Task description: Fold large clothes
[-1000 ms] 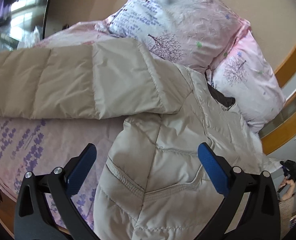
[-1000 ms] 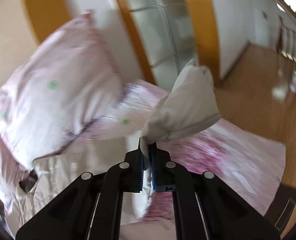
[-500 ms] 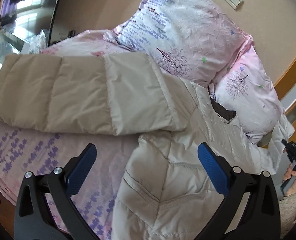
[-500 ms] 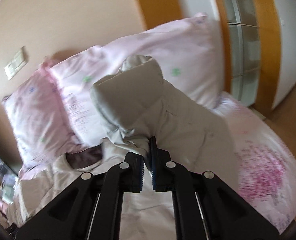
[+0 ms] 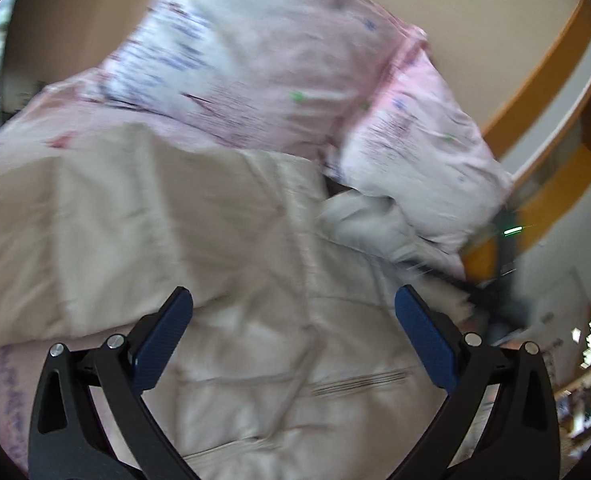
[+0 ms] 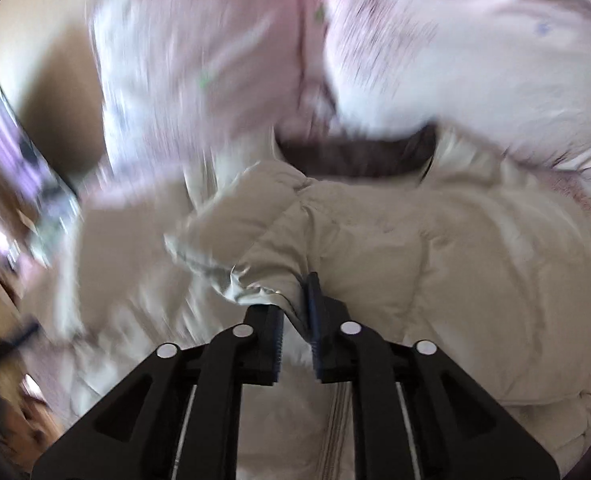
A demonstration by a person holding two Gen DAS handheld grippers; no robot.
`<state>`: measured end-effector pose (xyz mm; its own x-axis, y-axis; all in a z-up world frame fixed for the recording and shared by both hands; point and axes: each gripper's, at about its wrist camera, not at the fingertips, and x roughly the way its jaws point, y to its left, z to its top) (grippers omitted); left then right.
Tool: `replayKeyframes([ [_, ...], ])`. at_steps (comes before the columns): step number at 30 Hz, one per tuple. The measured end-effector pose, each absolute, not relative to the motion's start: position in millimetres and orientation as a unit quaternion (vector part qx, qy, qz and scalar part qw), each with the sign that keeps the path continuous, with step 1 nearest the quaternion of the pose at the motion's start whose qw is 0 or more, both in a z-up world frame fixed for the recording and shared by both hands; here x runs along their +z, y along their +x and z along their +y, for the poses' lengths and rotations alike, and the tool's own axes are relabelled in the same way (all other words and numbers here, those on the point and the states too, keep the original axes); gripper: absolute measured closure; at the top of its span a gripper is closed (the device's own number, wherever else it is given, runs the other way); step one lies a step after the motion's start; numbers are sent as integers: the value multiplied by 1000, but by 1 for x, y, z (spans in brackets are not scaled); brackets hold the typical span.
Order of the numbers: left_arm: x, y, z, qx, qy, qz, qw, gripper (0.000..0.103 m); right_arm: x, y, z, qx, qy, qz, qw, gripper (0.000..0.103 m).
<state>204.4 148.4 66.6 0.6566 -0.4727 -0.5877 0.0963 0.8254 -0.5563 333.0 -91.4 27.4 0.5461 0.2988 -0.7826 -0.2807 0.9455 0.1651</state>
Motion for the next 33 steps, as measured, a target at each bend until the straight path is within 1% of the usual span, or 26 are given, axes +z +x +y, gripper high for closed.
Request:
replayKeyframes([
  [3, 64, 231, 120, -186, -247, 416, 855, 2, 14, 327, -76, 153, -54, 461, 872, 86],
  [5, 58, 248, 99, -194, -249, 443, 840, 2, 17, 320, -80, 159, -55, 460, 872, 76],
  [6, 54, 255, 92, -199, -253, 451, 833, 3, 23, 315, -87, 163, -50, 458, 872, 56],
  [7, 50, 263, 84, -205, -258, 462, 823, 3, 29, 309, -96, 166, -40, 452, 875, 28],
  [8, 45, 270, 75, -210, -265, 472, 814, 3, 34, 306, -102, 173, -30, 443, 879, 16],
  [9, 41, 274, 70, -211, -269, 479, 808, 4, 44, 296, -117, 178, -16, 420, 890, 10],
  [11, 30, 286, 57, -215, -284, 497, 791, 8, 56, 284, -134, 173, -4, 399, 900, 10],
  [13, 20, 294, 50, -217, -297, 512, 776, 19, 65, 274, -163, 174, 44, 388, 904, 10],
  [14, 14, 299, 47, -214, -305, 522, 767, 30, 67, 271, -178, 172, 73, 388, 902, 11],
  [16, 1, 309, 40, -207, -322, 541, 749, 41, 67, 267, -215, 164, 143, 394, 893, 13],
  [17, -4, 313, 38, -201, -326, 546, 745, 45, 65, 265, -239, 155, 189, 393, 886, 14],
  [18, -9, 317, 36, -190, -330, 549, 744, 54, 64, 264, -253, 146, 213, 391, 883, 15],
  [19, -13, 321, 35, -187, -335, 549, 743, 68, 63, 263, -266, 136, 232, 388, 882, 16],
  [20, -17, 323, 35, -186, -343, 546, 741, 76, 63, 261, -277, 123, 246, 382, 882, 16],
  [22, -23, 329, 38, -182, -357, 538, 741, 86, 62, 258, -297, 93, 259, 371, 887, 17],
  [25, -17, 329, 44, -185, -355, 522, 753, 91, 64, 254, -312, 82, 273, 364, 887, 17],
  [27, -8, 321, 51, -191, -351, 510, 761, 91, 67, 255, -312, 85, 270, 360, 889, 17],
  [30, -7, 309, 63, -184, -347, 508, 766, 91, 67, 256, -304, 96, 260, 361, 890, 17],
  [33, -21, 308, 62, -168, -337, 531, 759, 87, 60, 272, -274, 120, 234, 387, 884, 22],
])
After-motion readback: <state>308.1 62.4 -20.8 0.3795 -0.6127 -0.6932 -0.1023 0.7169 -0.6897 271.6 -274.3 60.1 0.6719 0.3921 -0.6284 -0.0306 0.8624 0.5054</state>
